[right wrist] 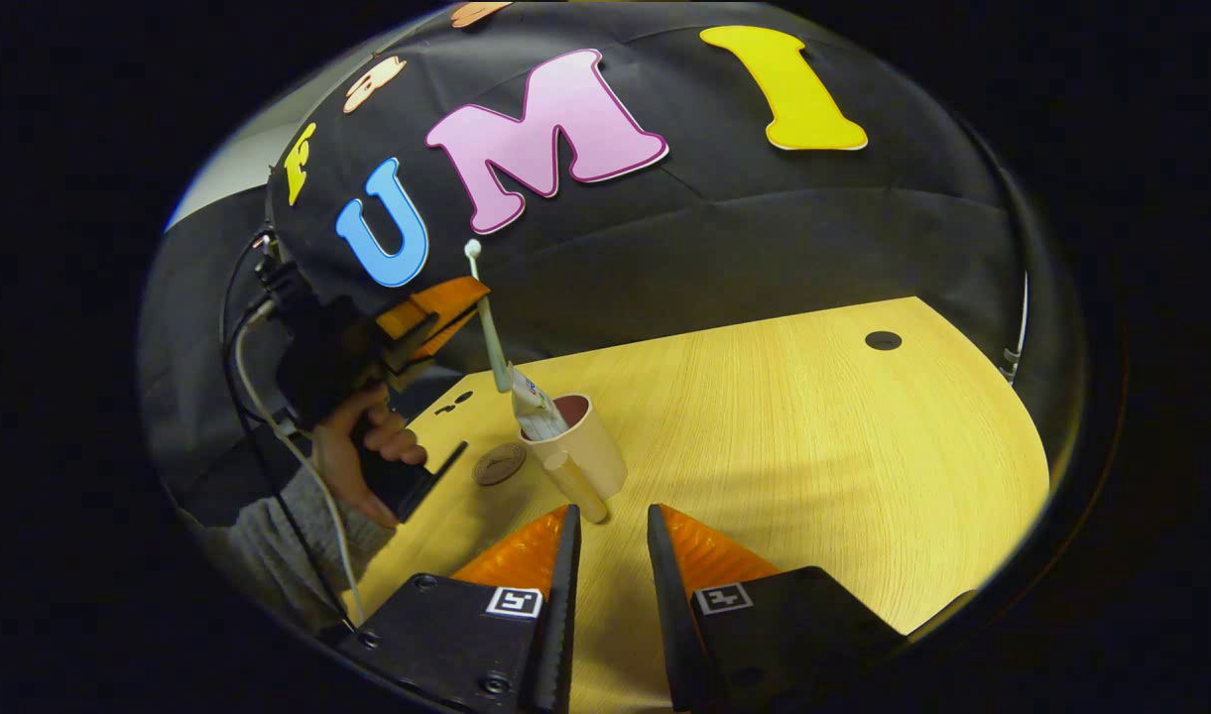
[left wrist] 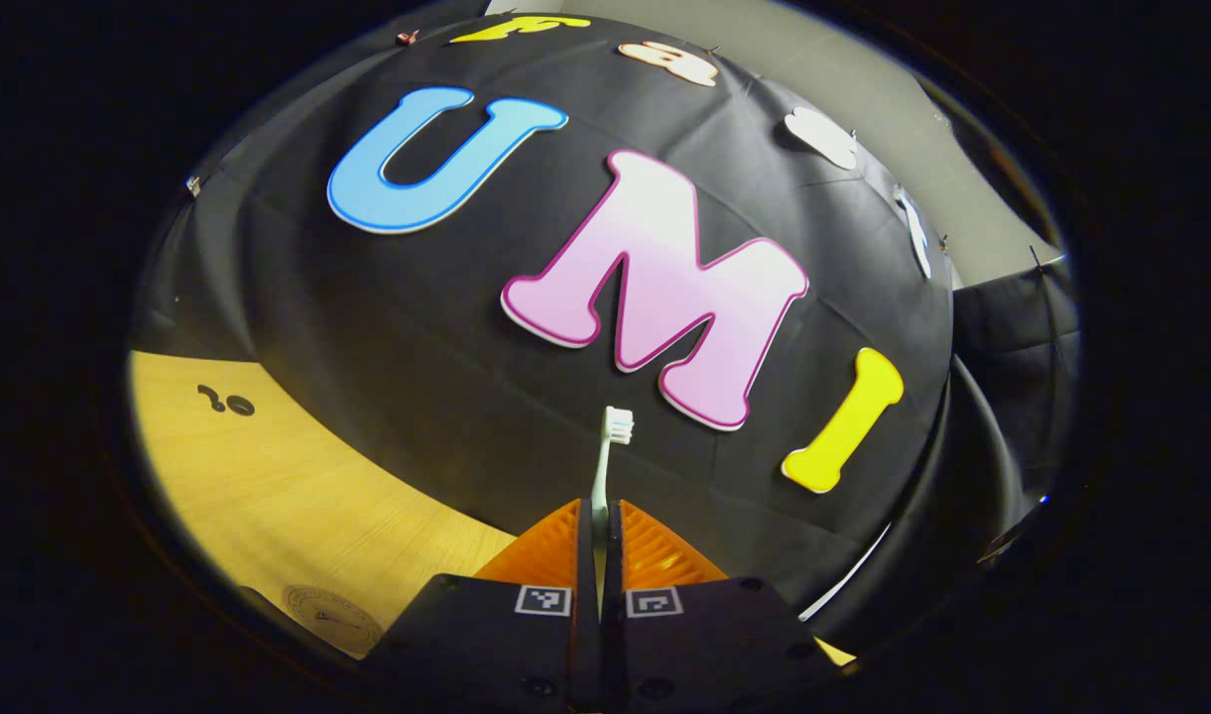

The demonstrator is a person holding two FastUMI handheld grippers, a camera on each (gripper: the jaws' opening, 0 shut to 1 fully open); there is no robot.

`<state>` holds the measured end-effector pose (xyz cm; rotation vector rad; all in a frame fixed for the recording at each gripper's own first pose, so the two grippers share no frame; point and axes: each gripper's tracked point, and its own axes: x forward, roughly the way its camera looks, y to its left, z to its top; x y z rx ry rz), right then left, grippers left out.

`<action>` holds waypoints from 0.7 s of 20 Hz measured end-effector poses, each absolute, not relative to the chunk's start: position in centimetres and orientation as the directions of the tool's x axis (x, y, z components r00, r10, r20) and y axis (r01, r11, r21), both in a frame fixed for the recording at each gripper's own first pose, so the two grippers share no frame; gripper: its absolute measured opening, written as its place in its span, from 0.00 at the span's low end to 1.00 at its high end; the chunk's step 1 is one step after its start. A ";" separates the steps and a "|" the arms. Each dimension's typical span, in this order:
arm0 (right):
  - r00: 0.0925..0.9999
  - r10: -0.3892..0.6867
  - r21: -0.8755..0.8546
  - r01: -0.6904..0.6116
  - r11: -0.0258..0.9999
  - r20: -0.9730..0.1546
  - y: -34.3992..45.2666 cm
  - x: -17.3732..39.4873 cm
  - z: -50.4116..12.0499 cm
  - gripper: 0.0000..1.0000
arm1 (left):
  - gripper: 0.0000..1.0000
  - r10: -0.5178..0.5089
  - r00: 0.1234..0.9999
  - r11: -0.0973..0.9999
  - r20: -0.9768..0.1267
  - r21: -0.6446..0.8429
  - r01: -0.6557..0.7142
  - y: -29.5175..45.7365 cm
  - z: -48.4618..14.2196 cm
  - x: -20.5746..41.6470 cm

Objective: Put the toothbrush and toothpaste on the desktop into the cup, then pick up the cup and place it on the coaster on the desktop.

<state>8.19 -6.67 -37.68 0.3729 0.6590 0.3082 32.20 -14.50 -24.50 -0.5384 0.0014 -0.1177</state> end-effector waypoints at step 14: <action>0.728 0.370 0.393 -0.150 0.907 -0.577 -6.0 7.2 -39.8 0.41 | 0.06 -0.146 0.989 0.875 -0.013 -0.469 0.123 -17.3 -31.8 31.8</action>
